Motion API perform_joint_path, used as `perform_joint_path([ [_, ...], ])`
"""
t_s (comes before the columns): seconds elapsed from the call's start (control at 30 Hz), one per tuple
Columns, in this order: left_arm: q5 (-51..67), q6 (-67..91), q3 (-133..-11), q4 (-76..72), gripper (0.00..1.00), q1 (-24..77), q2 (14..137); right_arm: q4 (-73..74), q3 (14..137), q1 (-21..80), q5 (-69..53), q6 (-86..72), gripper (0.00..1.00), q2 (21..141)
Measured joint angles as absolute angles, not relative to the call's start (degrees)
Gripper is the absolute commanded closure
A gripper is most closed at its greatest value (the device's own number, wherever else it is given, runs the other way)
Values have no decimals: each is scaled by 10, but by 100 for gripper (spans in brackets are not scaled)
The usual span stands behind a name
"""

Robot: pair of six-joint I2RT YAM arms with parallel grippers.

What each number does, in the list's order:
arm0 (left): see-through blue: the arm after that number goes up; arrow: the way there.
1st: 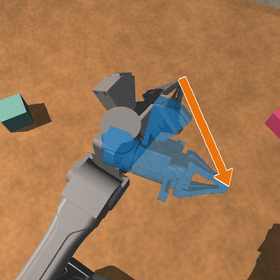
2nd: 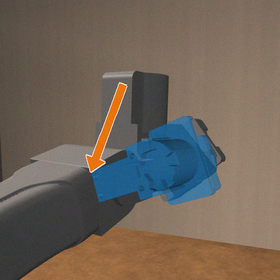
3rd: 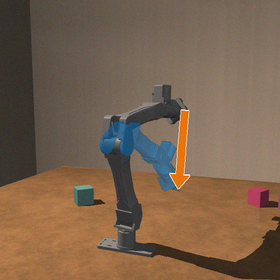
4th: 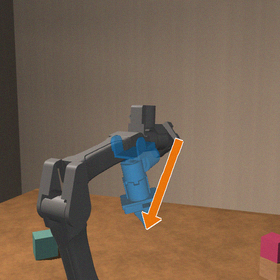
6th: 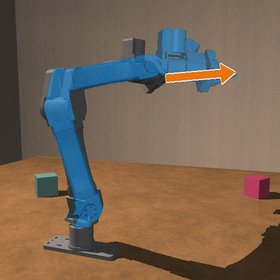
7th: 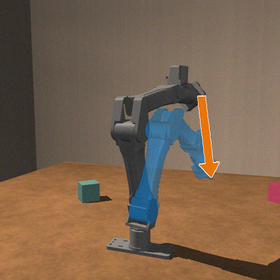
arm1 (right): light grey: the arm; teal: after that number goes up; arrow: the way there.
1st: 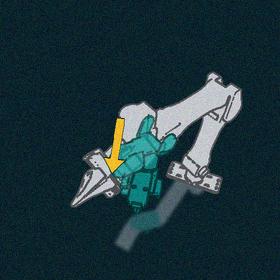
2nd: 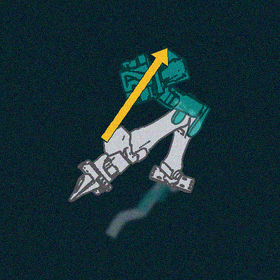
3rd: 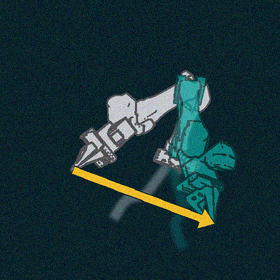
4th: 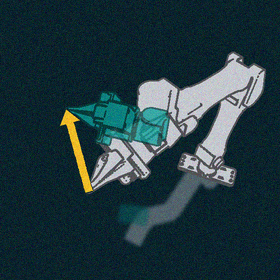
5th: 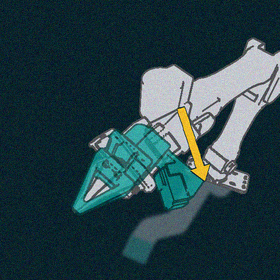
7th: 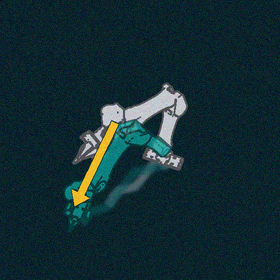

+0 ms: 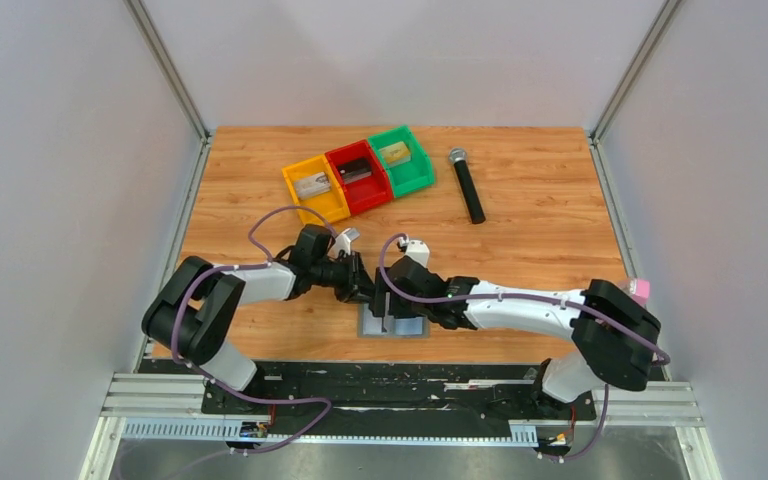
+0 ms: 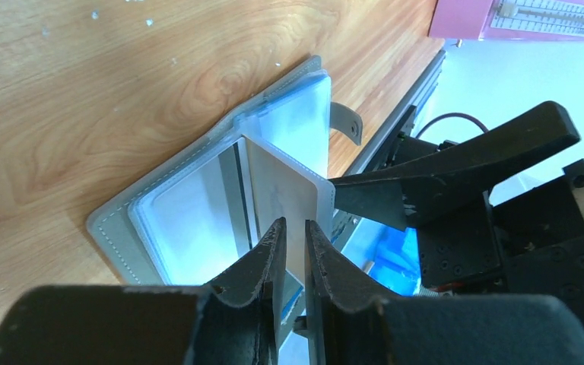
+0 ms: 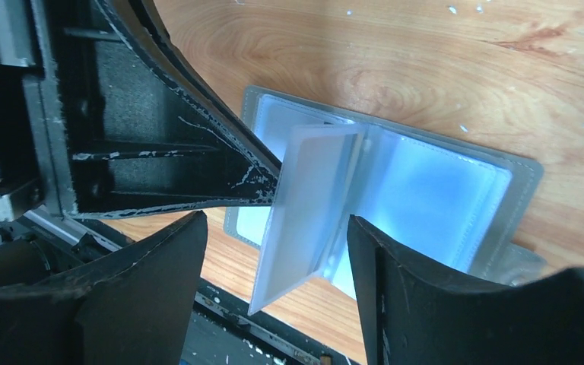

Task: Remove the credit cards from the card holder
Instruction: Remove the credit card from the card holder.

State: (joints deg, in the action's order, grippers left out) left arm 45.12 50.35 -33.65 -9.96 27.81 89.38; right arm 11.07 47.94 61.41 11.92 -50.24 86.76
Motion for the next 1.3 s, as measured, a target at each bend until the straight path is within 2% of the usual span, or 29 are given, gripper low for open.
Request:
perform_joint_path([
  [0.33, 449, 522, -345, -118, 76, 323, 922, 198, 481, 613, 136, -500, 37, 754],
  [0.53, 443, 528, -347, -124, 76, 332, 931, 210, 485, 613, 143, -494, 55, 726],
  [0.8, 400, 512, -364, -79, 75, 333, 914, 217, 485, 613, 142, -489, 66, 746],
  [1.3, 359, 488, -372, -37, 68, 333, 906, 181, 442, 574, 109, -483, 70, 801],
])
